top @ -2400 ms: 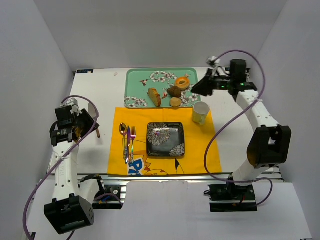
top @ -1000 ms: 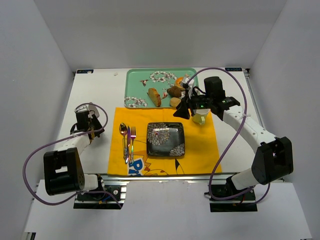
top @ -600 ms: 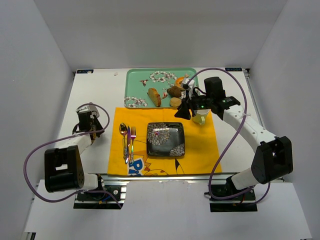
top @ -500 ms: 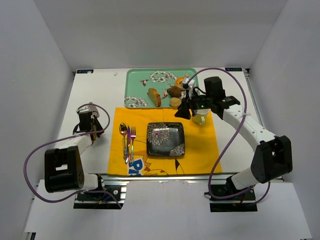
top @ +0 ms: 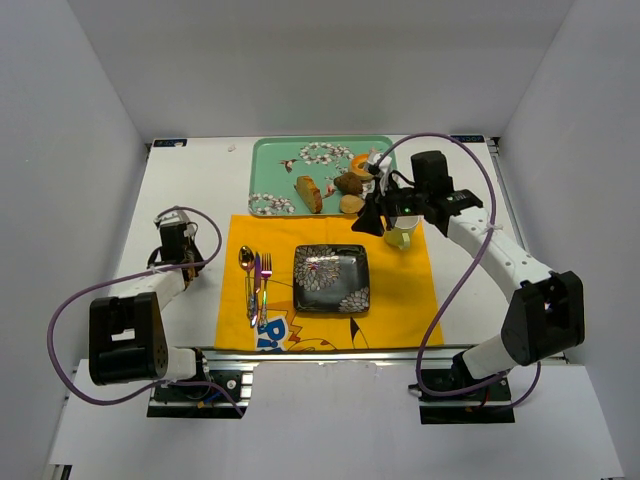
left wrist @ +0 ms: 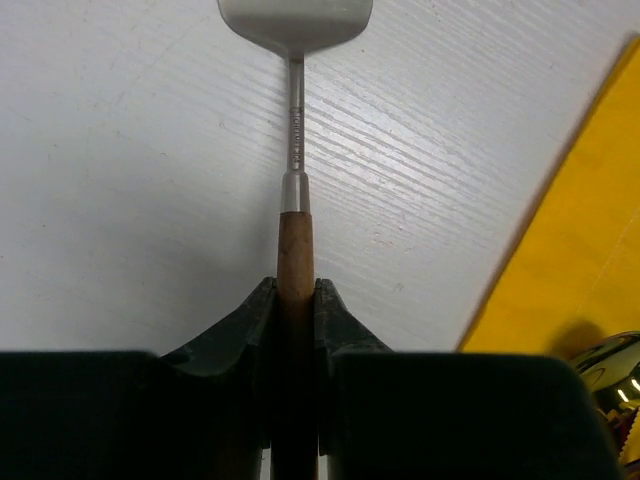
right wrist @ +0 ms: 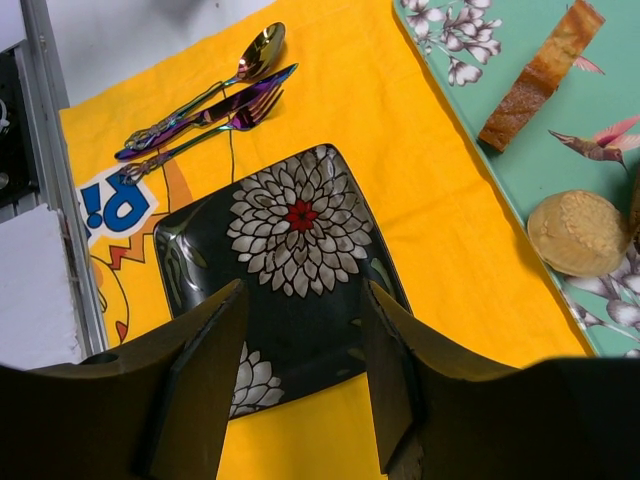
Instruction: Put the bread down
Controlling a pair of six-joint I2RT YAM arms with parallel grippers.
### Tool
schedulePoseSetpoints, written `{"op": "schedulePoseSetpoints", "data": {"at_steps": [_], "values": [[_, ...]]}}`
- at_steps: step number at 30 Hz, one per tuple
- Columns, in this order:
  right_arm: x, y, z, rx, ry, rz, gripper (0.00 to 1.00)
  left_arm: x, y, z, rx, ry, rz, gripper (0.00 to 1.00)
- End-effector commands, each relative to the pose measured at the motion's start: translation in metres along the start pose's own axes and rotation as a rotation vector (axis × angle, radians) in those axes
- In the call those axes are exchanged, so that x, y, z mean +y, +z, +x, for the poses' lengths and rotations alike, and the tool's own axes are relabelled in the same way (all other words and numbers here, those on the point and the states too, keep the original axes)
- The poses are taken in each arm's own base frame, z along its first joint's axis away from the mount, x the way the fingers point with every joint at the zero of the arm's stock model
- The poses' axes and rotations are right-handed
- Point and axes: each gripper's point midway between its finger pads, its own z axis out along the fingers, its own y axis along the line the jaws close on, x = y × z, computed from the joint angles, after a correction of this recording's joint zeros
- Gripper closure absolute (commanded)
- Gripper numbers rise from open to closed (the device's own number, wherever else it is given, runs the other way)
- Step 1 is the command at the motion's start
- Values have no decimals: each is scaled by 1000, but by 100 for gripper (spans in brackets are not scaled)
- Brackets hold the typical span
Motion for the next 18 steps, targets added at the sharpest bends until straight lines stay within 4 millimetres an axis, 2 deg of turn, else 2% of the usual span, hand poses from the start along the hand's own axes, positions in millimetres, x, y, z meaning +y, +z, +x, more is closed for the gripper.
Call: {"op": "schedulePoseSetpoints", "data": {"at_steps": [1, 2, 3, 4, 7, 8, 10, 11, 12, 14, 15, 16, 17, 18], "values": [[-4, -7, -18, -30, -42, 18, 46, -2, -5, -8, -37, 7, 11, 83], [-5, -8, -18, -31, -40, 21, 46, -2, -6, -10, -44, 4, 12, 88], [-6, -9, -19, -33, -41, 26, 46, -3, -8, -13, -55, 1, 18, 96], [-6, -10, -20, -36, -44, 26, 46, -8, -14, -22, -85, -5, 40, 100], [-10, -16, -23, -45, -46, 46, 46, -19, -29, -46, -132, -12, 94, 100], [-13, -18, -23, -47, -42, 54, 46, -27, -43, -68, -173, -19, 129, 100], [-19, -25, -25, -61, -30, 76, 46, -48, -64, -90, -186, -32, 227, 100], [-22, -29, -27, -71, -23, 85, 46, -58, -75, -94, -157, -32, 276, 100], [-30, -35, -27, -83, -5, 107, 46, -83, -99, -123, -187, -33, 400, 100], [-40, -45, -35, -120, 32, 140, 46, -113, -123, -138, -148, -61, 554, 100], [-53, -56, -36, -142, 57, 179, 46, -132, -137, -153, -118, -60, 641, 100], [-59, -63, -39, -164, 75, 203, 49, -159, -156, -148, -42, -74, 787, 100], [-69, -71, -48, -207, 70, 237, 51, -175, -166, -149, -6, -76, 862, 100], [-81, -83, -48, -235, 129, 277, 64, -199, -176, -150, 47, -91, 938, 100]]}}
